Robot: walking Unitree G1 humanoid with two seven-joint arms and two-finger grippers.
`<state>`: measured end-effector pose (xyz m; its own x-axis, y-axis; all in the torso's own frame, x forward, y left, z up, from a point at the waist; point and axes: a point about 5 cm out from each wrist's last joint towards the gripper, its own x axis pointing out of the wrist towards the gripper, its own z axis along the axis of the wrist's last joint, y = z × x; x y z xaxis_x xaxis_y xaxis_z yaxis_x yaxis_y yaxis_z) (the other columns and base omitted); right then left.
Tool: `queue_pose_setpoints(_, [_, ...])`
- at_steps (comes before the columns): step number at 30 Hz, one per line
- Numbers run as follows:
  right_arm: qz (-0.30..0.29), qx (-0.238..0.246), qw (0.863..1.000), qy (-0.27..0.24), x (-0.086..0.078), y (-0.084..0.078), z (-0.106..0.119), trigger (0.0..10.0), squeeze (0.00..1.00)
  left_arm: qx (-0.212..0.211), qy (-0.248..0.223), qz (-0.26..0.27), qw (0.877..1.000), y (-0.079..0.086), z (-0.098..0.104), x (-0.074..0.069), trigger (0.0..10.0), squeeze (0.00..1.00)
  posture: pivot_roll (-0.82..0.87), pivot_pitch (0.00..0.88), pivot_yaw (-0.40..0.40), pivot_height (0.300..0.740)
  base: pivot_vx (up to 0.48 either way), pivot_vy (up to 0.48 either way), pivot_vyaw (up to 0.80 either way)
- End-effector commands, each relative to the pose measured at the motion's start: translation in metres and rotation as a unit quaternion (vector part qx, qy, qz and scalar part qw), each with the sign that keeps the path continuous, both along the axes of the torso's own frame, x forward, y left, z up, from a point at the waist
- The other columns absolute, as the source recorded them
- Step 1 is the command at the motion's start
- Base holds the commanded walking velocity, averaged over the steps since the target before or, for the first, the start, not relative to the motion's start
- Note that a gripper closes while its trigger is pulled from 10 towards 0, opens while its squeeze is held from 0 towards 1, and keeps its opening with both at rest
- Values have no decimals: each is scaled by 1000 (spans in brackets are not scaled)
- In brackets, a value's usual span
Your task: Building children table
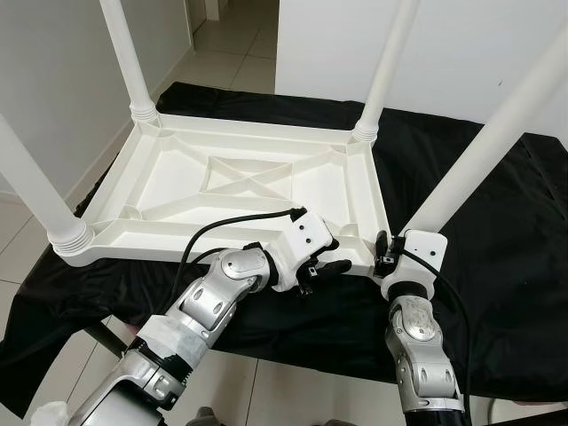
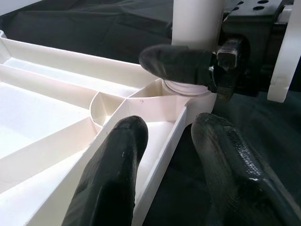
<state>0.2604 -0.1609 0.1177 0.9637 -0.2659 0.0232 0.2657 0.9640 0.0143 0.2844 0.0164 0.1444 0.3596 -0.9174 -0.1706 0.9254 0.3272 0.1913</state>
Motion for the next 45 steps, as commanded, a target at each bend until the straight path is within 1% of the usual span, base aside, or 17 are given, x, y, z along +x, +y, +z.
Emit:
queue_pose_setpoints(1, [-4,31,999,16,-3,4,-6,10000,1000,2,0,-28,1000,0,2,0,10000,0,38,0,-25,740,0,0,0])
queue_pose_setpoints(7, [12,28,1000,0,-4,-1,-1,10000,1000,1,1,-28,1000,0,2,-1,10000,0,39,0,-28,740,0,0,0])
queue_pose_setpoints(13, [50,18,998,-14,-6,-8,4,10000,1000,1,2,-29,1000,0,2,-2,10000,0,37,0,-24,740,0,0,0])
queue_pose_setpoints(14, [73,10,997,-19,-6,-12,5,10000,1000,1,3,-30,1000,0,1,-2,10000,0,37,0,-22,740,0,0,0])
queue_pose_setpoints(15, [103,-2,994,-22,-6,-18,7,10000,0,2,4,-32,999,-1,1,-3,10000,0,35,0,-20,740,0,0,0])
queue_pose_setpoints(21, [173,-27,984,-24,-5,-27,10,10000,0,3,7,-38,999,-1,0,-6,10000,0,33,0,-18,740,0,0,0])
queue_pose_setpoints(25, [190,-32,981,-28,-4,-29,11,10000,0,3,7,-40,999,-1,0,-6,10000,0,33,0,-15,740,0,0,0])
queue_pose_setpoints(26, [243,-52,968,-29,-2,-32,13,10000,0,2,8,-44,999,-3,0,-8,10000,0,32,0,-5,740,0,0,0])
queue_pose_setpoints(29, [290,-60,955,-25,-1,-31,13,10000,0,2,9,-46,999,-3,0,-8,10000,0,32,0,-4,740,0,0,0])
queue_pose_setpoints(31, [290,-60,955,-25,-1,-31,13,10000,0,2,9,-46,999,-3,0,-8,10000,0,32,0,-4,740,0,0,0])
queue_pose_setpoints(34, [331,-72,941,-15,6,-33,12,10000,0,2,9,-46,999,-3,1,-8,10000,0,37,0,-8,740,0,0,0])
queue_pose_setpoints(38, [342,-72,937,-11,7,-33,11,10000,0,1,10,-45,999,-3,1,-8,10000,0,38,0,-10,740,0,0,0])
queue_pose_setpoints(40, [358,-83,930,0,7,-35,8,6353,0,-1,11,-43,999,-3,1,-9,10000,0,44,0,-17,740,0,0,0])
queue_pose_setpoints(41, [358,-83,930,0,7,-35,8,6353,0,-1,11,-43,999,-3,1,-9,10000,0,44,0,-17,740,0,0,0])
queue_pose_setpoints(42, [365,-83,927,5,7,-36,6,1529,0,-1,12,-41,999,-2,1,-9,10000,0,45,0,-18,740,0,0,0])
queue_pose_setpoints(44, [369,-82,926,7,6,-37,5,1529,0,-1,12,-40,999,-2,0,-10,10000,0,46,0,-19,740,0,0,0])
queue_pose_setpoints(45, [381,-78,921,9,5,-39,3,0,0,-2,14,-39,999,-2,0,-10,10000,0,46,0,-19,740,0,0,0])
